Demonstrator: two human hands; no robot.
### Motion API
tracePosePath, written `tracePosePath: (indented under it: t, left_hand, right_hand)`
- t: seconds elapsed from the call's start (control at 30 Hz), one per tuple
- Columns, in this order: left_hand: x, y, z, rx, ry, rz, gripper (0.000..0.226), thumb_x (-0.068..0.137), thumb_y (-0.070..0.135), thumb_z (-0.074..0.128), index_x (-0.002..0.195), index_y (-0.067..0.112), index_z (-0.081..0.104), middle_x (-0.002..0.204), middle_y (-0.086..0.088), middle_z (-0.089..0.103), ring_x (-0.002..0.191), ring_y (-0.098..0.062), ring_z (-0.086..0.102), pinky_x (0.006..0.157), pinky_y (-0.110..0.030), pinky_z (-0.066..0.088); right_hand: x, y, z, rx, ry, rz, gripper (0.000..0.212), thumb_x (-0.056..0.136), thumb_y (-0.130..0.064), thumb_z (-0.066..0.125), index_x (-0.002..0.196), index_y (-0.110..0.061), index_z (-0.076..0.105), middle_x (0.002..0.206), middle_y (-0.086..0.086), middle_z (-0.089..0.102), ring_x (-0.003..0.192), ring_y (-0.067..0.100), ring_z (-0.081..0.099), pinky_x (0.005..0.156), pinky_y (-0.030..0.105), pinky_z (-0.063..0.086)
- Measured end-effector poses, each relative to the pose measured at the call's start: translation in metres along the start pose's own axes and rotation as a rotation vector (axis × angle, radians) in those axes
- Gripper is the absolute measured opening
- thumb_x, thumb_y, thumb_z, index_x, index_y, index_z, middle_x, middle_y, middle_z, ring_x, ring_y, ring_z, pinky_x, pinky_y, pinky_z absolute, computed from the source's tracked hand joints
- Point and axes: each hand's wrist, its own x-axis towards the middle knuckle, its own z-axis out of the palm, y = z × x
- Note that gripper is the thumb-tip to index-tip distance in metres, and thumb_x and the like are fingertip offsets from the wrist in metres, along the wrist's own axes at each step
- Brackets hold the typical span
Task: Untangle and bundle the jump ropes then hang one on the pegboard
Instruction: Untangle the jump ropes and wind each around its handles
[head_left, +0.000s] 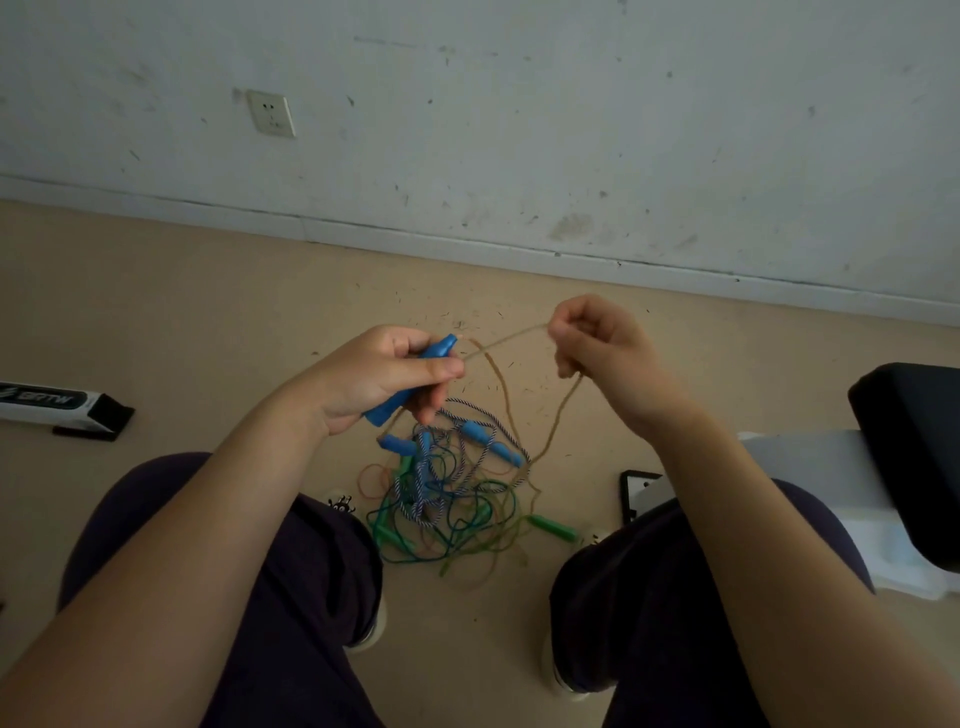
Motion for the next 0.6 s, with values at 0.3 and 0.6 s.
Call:
tracePosePath:
  t: [0.3,0.6]
  left_hand:
    - [0.002,-0.001,0.014,0.031,-0.042,-0.032,0.035,0.083,0.029,0.069,0.098,-0.002,0.063,0.065,-0.002,0.065,0.051,-0.018,0.059,0.052,-0.025,0.052]
    - [0.001,-0.002,0.004,0.030,0.001,0.007,0.025,0.083,0.028,0.069,0.090,0.005,0.064,0.068,-0.005,0.068,0.063,-0.021,0.067,0.066,-0.029,0.056]
  right_hand:
    - [-0.003,0.003,0.029,-0.070,-0.292,0.027,0.010,0.086,-0.013,0.073,0.095,-0.015,0.068,0.078,0.004,0.065,0.069,0.016,0.056,0.066,0.027,0.048]
    - [0.001,-0.002,0.002,0.098,-0.034,-0.020,0.012,0.079,-0.013,0.067,0.089,-0.018,0.063,0.071,0.001,0.067,0.061,0.017,0.058,0.066,0.032,0.049]
